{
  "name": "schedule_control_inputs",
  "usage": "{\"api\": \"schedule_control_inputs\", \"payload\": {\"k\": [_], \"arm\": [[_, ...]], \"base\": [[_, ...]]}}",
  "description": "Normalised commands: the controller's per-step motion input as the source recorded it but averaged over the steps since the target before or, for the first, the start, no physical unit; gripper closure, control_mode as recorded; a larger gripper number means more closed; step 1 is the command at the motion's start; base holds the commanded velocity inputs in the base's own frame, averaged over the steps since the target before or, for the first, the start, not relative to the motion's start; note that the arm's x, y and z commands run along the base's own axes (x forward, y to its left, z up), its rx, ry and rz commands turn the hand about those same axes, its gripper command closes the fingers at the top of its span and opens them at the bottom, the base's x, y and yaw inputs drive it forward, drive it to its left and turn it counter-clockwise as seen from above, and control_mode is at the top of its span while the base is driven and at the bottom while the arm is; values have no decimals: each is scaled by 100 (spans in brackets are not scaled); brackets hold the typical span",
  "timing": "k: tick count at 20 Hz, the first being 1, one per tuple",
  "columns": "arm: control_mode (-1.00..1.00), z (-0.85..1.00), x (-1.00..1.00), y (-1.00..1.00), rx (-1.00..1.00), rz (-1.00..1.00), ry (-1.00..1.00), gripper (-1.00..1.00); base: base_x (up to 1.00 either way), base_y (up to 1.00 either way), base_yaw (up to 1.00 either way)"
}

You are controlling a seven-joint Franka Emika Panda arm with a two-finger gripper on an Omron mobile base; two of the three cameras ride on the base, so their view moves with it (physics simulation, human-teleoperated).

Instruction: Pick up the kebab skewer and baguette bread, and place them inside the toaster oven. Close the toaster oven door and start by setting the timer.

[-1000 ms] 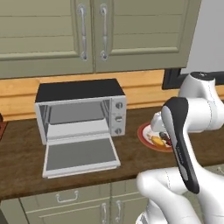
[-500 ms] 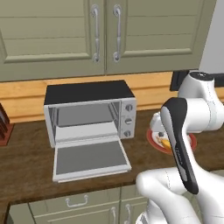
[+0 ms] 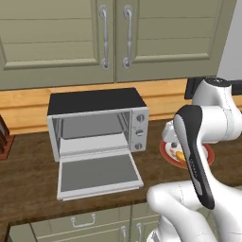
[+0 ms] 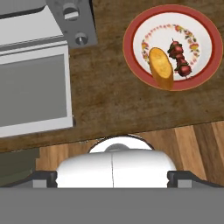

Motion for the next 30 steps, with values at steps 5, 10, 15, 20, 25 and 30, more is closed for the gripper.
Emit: {"api": "schedule_control_inputs", "payload": {"k": [5, 10, 15, 20, 25, 30], "arm": [[-100, -8, 3, -11, 0, 1, 0, -100], [-100, -59, 8, -100, 5, 9, 3, -100], [-100, -64, 48, -86, 2, 7, 2, -100], [-100, -63, 59, -31, 0, 8, 0, -100], [-100, -66, 69, -1, 0, 6, 0, -100], [-100, -54, 60, -17, 3, 7, 0, -100]], "base": [[33, 2, 1], [0, 0, 0], [0, 0, 0], [0, 0, 0], [0, 0, 0], [0, 0, 0]]}}
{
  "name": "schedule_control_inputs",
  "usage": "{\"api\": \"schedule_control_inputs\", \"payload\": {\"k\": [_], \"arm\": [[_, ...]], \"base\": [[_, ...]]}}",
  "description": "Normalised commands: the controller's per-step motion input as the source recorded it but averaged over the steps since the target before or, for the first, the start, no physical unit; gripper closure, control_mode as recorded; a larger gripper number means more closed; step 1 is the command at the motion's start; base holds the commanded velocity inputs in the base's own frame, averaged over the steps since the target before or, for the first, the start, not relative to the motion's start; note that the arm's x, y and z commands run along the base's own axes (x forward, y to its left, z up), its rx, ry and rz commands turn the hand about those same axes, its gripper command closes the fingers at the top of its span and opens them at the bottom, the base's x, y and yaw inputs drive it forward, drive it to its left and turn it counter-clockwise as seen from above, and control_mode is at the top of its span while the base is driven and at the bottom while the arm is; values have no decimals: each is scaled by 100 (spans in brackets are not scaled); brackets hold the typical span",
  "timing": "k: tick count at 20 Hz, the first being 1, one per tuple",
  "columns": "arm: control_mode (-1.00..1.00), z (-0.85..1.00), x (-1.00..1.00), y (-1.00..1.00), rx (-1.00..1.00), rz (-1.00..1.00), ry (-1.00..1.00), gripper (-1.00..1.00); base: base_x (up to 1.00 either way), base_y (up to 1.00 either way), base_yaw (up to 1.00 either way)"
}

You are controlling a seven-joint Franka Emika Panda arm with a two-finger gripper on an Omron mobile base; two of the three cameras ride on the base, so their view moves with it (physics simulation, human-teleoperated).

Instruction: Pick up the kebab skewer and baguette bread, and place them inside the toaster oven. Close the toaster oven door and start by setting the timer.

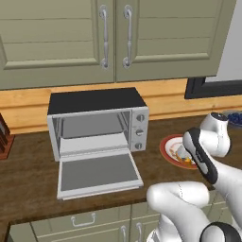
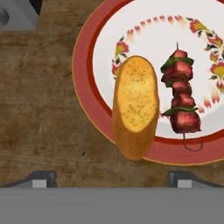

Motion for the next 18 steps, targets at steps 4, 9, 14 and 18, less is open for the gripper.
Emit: {"api": "schedule_control_inputs", "payload": {"k": [4, 9, 14, 18], "arm": [[-100, -32, 25, -25, 5, 3, 3, -100], [-100, -36, 27, -3, 2, 0, 1, -100], [-100, -29, 22, 0, 1, 0, 3, -100], [-100, -19, 4, 0, 1, 0, 4, -100]], "base": [[0, 0, 0], [0, 0, 0], [0, 0, 0], [0, 0, 0]]}}
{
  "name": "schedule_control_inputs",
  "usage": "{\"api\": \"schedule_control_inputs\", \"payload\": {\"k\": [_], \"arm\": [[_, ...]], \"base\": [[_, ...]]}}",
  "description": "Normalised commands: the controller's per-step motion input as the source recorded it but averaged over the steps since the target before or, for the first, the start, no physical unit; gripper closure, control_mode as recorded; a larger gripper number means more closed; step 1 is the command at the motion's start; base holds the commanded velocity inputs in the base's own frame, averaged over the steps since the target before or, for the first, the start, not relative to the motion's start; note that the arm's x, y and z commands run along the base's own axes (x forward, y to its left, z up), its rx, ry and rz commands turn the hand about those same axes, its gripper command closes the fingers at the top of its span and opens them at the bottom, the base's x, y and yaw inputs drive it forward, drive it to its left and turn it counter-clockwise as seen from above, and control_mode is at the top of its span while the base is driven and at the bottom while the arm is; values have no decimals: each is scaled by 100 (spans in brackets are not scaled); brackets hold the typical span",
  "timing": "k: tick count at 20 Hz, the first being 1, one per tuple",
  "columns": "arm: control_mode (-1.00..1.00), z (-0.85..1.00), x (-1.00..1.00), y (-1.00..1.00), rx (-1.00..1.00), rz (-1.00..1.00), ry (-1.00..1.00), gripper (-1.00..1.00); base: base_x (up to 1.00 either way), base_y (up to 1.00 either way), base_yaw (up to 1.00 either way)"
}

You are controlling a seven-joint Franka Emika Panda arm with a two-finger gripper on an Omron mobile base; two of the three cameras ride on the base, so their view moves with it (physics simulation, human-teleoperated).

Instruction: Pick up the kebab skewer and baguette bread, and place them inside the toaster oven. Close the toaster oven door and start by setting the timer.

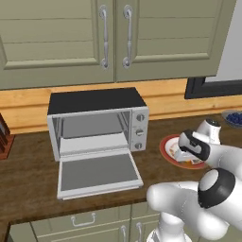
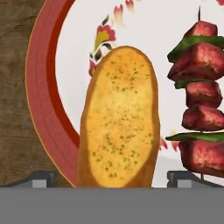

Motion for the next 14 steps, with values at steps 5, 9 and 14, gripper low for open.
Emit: {"api": "schedule_control_inputs", "payload": {"k": [5, 9, 14], "arm": [[-100, -21, 4, 0, 0, 0, 4, -100], [-100, -24, 0, 0, 0, 0, 0, -100], [-100, -35, 0, 0, 0, 0, 0, 100]], "base": [[0, 0, 0], [0, 0, 0], [0, 0, 0]]}}
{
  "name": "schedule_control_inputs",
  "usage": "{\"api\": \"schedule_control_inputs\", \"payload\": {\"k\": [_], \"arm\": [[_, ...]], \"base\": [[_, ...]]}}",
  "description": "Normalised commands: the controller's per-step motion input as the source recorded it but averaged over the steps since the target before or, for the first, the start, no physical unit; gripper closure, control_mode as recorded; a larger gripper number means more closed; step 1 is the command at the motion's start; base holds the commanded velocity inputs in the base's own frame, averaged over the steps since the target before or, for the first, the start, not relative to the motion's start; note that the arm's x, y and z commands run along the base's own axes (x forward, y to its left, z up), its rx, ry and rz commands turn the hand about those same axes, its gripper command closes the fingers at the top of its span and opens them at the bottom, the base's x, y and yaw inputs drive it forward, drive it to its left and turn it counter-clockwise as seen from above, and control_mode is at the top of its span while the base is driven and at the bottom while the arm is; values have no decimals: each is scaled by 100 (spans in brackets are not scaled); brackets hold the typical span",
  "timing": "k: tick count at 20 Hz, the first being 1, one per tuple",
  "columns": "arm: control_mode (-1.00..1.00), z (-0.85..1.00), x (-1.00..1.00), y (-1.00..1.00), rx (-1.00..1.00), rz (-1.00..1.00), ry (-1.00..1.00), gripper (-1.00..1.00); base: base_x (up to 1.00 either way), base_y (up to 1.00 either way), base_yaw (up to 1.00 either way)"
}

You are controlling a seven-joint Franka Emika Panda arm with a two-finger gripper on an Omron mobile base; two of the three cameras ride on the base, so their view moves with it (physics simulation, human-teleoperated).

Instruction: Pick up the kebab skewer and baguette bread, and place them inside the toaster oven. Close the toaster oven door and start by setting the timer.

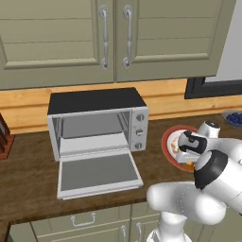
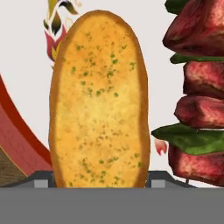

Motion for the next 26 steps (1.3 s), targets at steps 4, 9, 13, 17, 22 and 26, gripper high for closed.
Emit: {"api": "schedule_control_inputs", "payload": {"k": [4, 9, 13, 17, 22, 26], "arm": [[-100, -33, 0, 3, 0, 0, 0, 100], [-100, -6, -7, 0, 0, -1, 0, 100], [-100, 43, -2, 19, 0, -3, 3, 100], [-100, 72, 0, 50, 0, -3, 3, 100], [-100, 79, 0, 44, 0, -4, 14, 100], [-100, 61, -9, 46, 0, -5, 21, 100]], "base": [[0, 0, 0], [0, 0, 0], [0, 0, 0], [0, 0, 0], [0, 0, 0], [0, 0, 0]]}}
